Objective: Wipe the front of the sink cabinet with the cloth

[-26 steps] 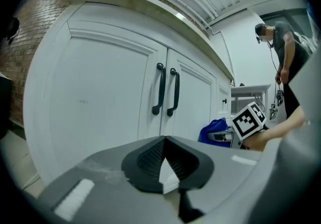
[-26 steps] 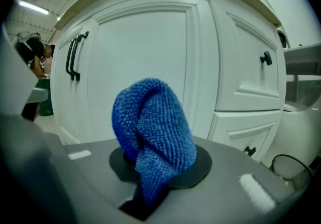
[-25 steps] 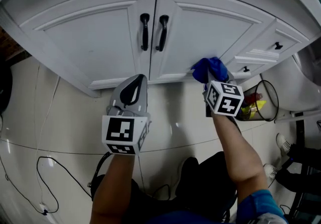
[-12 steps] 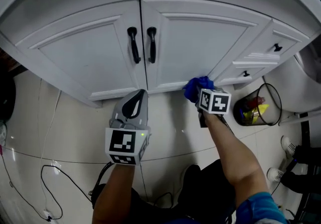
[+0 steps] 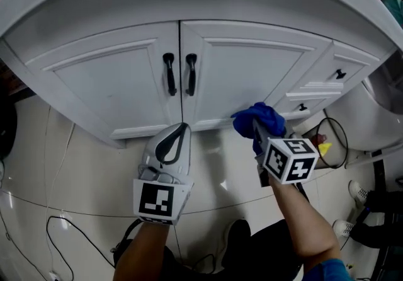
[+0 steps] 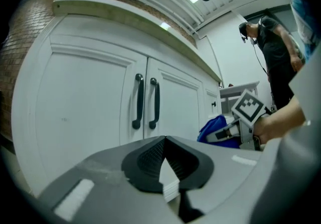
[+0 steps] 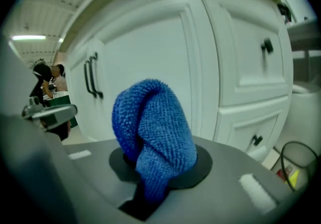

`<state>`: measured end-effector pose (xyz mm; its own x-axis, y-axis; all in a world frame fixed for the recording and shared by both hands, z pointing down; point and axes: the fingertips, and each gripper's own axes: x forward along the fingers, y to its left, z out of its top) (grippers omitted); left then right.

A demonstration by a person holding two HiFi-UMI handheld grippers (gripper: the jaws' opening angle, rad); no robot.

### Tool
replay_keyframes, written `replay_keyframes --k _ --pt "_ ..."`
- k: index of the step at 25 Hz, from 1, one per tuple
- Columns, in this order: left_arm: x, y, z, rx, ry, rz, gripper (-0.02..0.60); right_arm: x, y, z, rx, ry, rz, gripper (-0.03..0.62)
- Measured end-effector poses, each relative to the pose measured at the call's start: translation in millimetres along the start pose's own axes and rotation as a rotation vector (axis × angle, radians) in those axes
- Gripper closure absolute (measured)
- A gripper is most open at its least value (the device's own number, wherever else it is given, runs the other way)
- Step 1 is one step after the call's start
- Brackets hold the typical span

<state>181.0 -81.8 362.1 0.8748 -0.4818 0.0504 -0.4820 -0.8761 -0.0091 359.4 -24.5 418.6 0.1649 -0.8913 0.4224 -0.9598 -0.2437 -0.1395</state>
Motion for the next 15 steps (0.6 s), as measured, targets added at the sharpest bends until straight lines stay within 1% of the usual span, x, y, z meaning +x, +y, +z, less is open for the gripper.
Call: replay_keyframes --k 3,5,7,9,11,13,15 --pt "-7.7 -12.6 26.6 0.010 -0.092 -0.011 0.580 -44.9 32.9 79.3 -0.135 -0.296 0.005 0.530" --pt "-17.2 -16.6 39.0 0.016 -0.123 -0.003 0.580 -72.0 54.3 125.0 -0.219 -0.491 0.010 0.530" --pt "-28.7 -15.1 47.9 0.041 -0.135 0.021 0.580 -91.9 70.6 159.9 -0.258 -0.631 0.020 0.530" --pt "-38.7 -8.8 54.7 0.072 -0.140 0.048 0.580 -103.2 82.4 189.3 -0.291 -0.732 0.033 0.530" --pt "-47.4 -0.5 58.5 0.075 -0.141 0.075 0.580 -106.6 89.3 213.7 -0.319 -0.799 0.050 0.531" --pt "-55.1 7.0 60.4 0.076 -0.140 0.091 0.580 -106.1 86.1 231.5 -0.293 -0.837 0.052 0.533" --pt "-57.9 13.0 59.5 0.103 -0.140 0.094 0.580 -101.8 75.8 243.8 -0.250 -0.856 0.029 0.534"
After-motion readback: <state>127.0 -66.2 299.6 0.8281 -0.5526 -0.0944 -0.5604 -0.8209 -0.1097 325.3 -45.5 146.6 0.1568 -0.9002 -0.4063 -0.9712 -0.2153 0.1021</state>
